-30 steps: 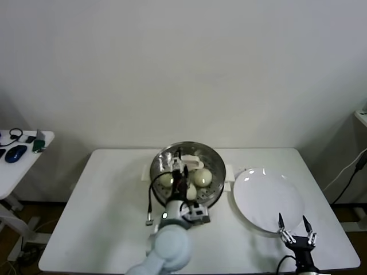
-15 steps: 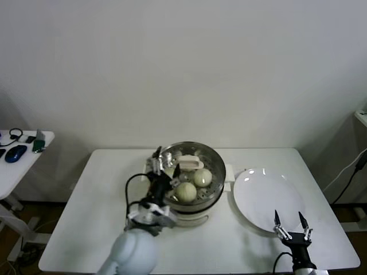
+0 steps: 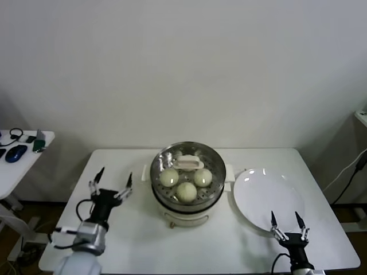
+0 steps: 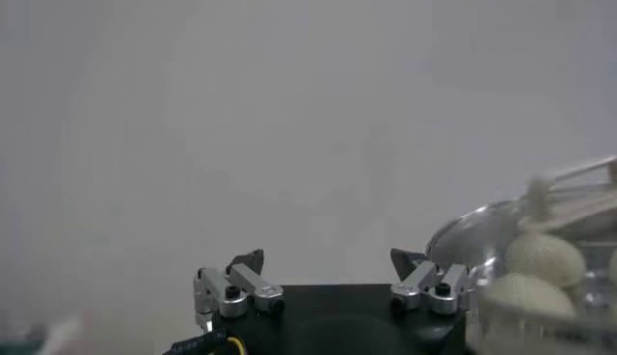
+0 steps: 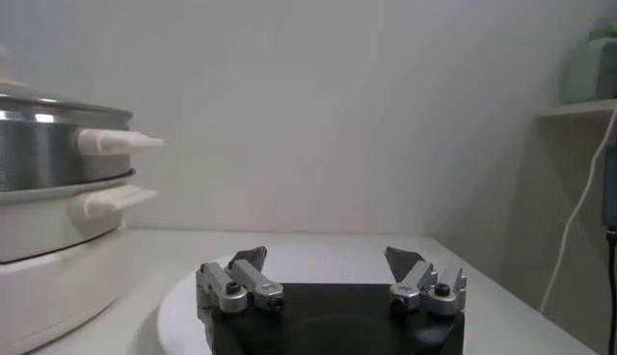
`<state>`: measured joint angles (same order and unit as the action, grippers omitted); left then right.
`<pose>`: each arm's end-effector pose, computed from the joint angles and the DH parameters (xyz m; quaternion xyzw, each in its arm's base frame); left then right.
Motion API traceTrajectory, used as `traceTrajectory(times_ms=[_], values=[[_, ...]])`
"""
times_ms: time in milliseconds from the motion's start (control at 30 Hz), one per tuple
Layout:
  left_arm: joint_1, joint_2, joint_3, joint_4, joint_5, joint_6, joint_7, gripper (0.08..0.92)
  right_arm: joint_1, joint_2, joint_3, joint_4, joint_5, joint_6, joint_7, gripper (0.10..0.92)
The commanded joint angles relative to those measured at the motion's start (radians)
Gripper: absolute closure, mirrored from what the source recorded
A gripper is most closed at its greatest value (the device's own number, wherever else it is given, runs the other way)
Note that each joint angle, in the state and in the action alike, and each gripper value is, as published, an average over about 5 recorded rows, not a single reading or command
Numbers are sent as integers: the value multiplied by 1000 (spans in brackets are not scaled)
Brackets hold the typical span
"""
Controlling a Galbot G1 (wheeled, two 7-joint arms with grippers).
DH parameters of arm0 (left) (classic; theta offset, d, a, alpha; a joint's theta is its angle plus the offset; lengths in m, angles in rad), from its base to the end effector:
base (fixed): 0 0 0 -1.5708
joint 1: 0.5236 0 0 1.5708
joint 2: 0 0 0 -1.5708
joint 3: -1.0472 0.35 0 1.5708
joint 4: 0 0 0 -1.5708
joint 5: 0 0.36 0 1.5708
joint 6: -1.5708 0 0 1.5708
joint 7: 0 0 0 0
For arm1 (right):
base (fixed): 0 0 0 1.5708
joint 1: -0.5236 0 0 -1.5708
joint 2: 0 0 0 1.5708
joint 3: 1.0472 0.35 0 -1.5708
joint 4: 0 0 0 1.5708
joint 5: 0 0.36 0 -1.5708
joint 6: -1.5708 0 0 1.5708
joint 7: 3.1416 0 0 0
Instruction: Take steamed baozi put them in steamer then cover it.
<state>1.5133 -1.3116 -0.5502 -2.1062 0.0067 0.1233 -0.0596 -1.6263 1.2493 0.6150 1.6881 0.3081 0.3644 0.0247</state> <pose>0.2052 0.0506 -0.2808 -0.0131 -0.9916 -0.1266 0.0211 0.1438 -0.1282 -0.4307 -0.0306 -0.9986 0.0203 0.0372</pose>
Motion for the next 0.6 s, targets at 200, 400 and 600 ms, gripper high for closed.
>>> traceTrajectory(times_ms=[200, 400, 600], values=[[158, -58, -98, 297, -193, -348, -19, 177, 2, 8, -9, 0, -12, -11, -23, 203], [153, -60, -92, 316, -183, -355, -10, 177, 8, 4, -13, -6, -12, -12, -27, 203], [161, -56, -90, 313, -180, -362, 19, 177, 12, 7, -16, -8, -11, -13, -27, 203]])
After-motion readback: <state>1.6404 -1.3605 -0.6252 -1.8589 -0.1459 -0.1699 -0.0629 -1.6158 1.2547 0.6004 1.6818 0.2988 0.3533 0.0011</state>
